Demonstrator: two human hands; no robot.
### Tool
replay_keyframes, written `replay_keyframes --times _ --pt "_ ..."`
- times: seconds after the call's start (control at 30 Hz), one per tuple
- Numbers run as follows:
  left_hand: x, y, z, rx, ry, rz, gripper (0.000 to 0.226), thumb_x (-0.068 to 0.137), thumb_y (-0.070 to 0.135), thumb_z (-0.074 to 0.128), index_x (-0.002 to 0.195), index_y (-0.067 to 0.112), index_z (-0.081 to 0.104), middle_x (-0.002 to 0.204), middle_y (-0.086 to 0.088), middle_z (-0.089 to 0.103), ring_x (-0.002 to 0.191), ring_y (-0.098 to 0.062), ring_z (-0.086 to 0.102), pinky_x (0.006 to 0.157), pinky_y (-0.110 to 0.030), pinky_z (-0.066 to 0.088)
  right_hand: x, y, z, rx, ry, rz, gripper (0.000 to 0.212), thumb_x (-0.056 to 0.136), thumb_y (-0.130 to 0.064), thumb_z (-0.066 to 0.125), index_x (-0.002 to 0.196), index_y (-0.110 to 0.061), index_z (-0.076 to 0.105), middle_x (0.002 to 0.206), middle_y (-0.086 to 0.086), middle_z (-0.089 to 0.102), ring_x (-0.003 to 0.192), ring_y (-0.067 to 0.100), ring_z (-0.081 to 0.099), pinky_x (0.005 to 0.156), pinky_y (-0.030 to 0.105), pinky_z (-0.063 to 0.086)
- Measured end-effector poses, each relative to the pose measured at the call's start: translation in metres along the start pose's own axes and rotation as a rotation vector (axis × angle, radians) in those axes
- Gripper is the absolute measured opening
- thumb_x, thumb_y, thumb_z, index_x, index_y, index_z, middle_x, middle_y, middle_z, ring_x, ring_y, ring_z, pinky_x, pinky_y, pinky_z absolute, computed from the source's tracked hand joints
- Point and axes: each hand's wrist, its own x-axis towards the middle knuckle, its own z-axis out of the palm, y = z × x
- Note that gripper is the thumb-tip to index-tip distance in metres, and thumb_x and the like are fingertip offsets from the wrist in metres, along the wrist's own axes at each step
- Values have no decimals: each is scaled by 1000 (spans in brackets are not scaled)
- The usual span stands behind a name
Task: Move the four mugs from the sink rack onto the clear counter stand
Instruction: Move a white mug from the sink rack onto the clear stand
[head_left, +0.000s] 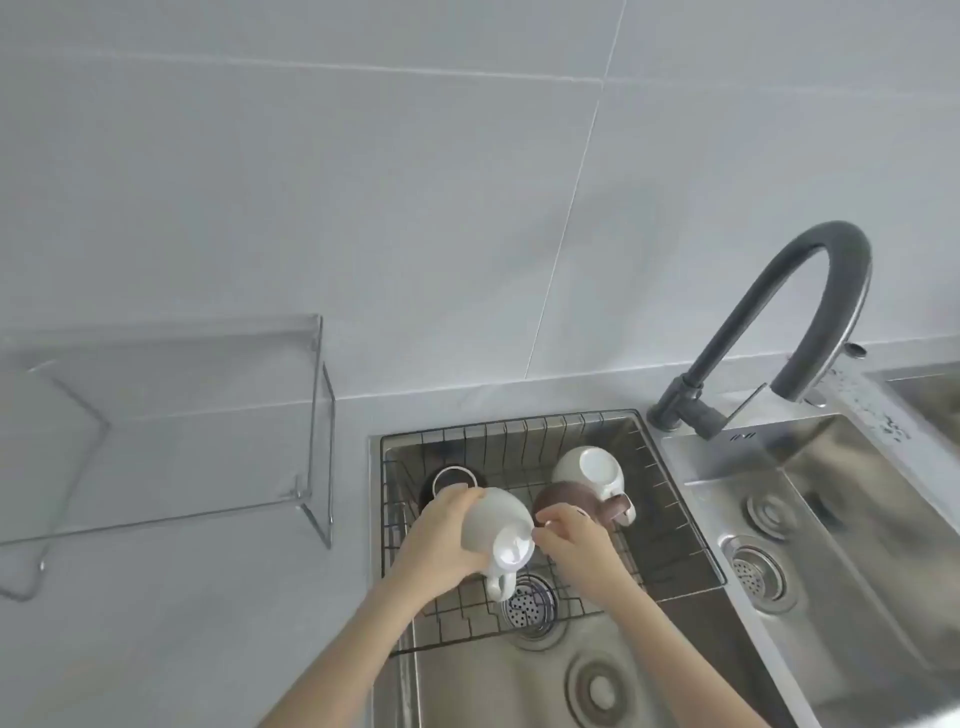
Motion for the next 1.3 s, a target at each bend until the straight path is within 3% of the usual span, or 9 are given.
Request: replay_keyframes --times 0.17,0.3,0.5,0.6,0.7,0.87,1.0,1.1,1.3 --pt "17 -13 18 335 -93 139 82 77 15 64 143 19 15 158 -1 4 145 -17 4 113 -33 27 10 22 19 88 15 211 28 77 -21 51 71 7 53 64 18 45 65 17 40 60 30 31" --pt "38 -17 23 458 -180 227 83 79 16 64 144 18 13 158 -2 5 146 -16 2 116 -33 21 22 24 31 276 -32 314 30 76 -17 53 50 -15 39 52 2 37 55 20 34 61 30 30" --pt "42 -19 22 428 -227 182 91 74 18 69 145 19 12 158 3 8 144 -11 11 111 -30 27 24 35 46 365 23 300 17 67 -25 53 60 -11 45 64 8 41 67 19 41 67 34 36" --pt "35 -13 14 484 -194 168 93 73 23 69 145 19 11 158 2 11 144 -11 11 111 -29 26 14 24 42 383 46 251 29 70 -25 51 66 4 51 65 9 45 66 19 41 66 34 37" --pt "25 5 -12 492 -72 167 93 72 29 70 145 19 12 157 4 13 144 -9 12 110 -28 29 0 -10 26 356 92 85 23 77 -23 53 79 -3 63 72 23 61 68 16 49 66 41 47" --pt "-6 40 -80 388 325 105 97 63 43 74 142 20 22 154 4 25 139 -11 30 103 -29 36 -27 -105 -4 311 150 -275 21 84 -21 57 78 -41 60 67 -24 67 73 -4 60 72 16 46" --pt "-28 44 -136 200 635 10 101 50 49 80 136 18 37 135 1 55 116 -20 57 90 -30 45 -34 -179 3 155 154 -496 33 82 -28 61 115 -23 59 98 -8 67 97 18 61 88 35 49" --pt "-36 33 -171 63 744 -94 92 46 48 82 125 17 47 108 0 68 97 -24 62 74 -25 42 -27 -221 19 38 120 -638 40 83 -31 57 122 -20 56 110 2 66 102 20 57 88 32 45" --pt "-32 -14 -225 -137 792 -206 58 41 40 83 87 17 56 76 -1 66 75 -26 57 61 -33 43 10 -276 56 -12 -87 -693 31 87 -8 37 104 -16 62 87 8 65 80 28 52 74 37 44"
